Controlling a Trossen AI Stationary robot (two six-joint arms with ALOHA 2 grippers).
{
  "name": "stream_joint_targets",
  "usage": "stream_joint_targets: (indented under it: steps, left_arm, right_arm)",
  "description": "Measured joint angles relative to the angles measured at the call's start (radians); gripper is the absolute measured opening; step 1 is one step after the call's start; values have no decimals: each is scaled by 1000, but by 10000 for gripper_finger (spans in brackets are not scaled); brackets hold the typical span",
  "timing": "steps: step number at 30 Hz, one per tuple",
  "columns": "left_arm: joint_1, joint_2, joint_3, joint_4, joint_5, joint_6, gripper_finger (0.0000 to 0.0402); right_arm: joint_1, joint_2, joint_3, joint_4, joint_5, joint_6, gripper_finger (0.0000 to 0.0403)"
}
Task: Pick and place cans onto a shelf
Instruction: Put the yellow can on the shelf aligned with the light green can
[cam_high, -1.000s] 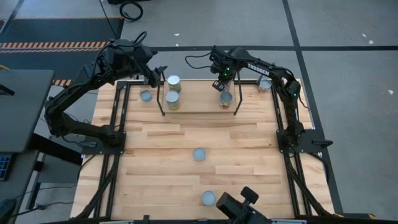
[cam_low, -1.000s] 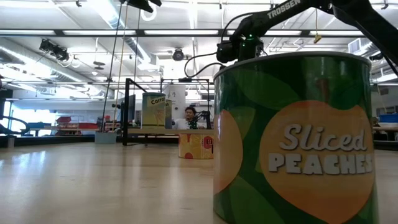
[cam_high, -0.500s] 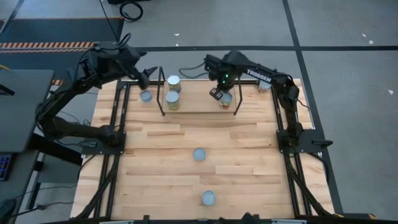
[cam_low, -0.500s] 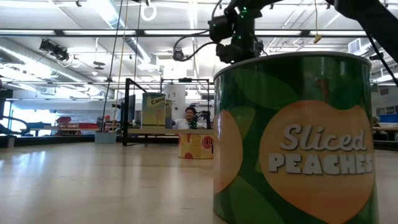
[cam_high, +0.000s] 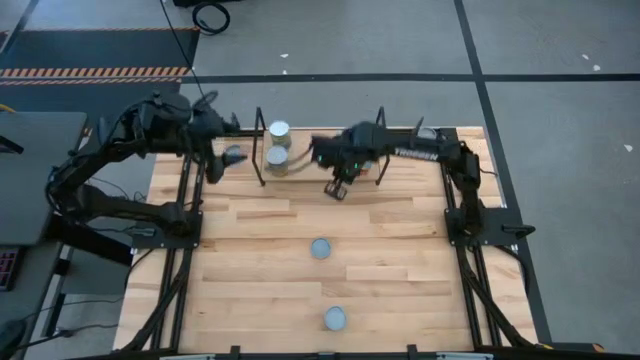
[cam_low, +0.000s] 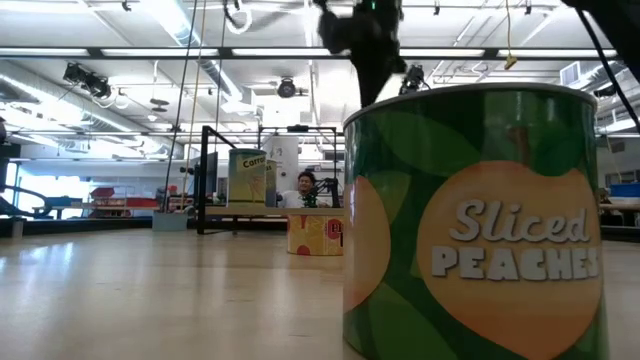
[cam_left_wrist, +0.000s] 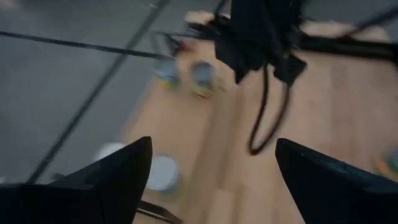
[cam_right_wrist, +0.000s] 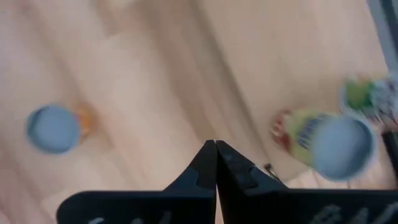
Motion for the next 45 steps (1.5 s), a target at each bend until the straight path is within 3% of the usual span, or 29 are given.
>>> stream_joint_targets:
  steps: [5, 9, 17, 23, 30, 45]
  left_arm:
    - [-140, 2, 0, -91, 20, -69, 347]
    - [-239, -7, -1, -149, -3, -218, 347]
    - [-502, -12, -1, -290, -164, -619, 347]
    - [-661, -10, -1, -301, -338, -802, 347]
    - [-730, 3, -1, -302, -471, -835, 347]
    - [-736, 11, -1, -307, -494, -797, 347]
  right_arm:
    - [168, 4, 0, 54, -21, -231, 23]
    - [238, 13, -15, 114, -101, -292, 74]
    - [294, 27, -179, 335, -218, -335, 255]
    - [314, 29, -372, 599, -215, -358, 385]
    - [307, 30, -506, 774, -178, -318, 378]
    - [277, 126, -489, 771, -179, -336, 396]
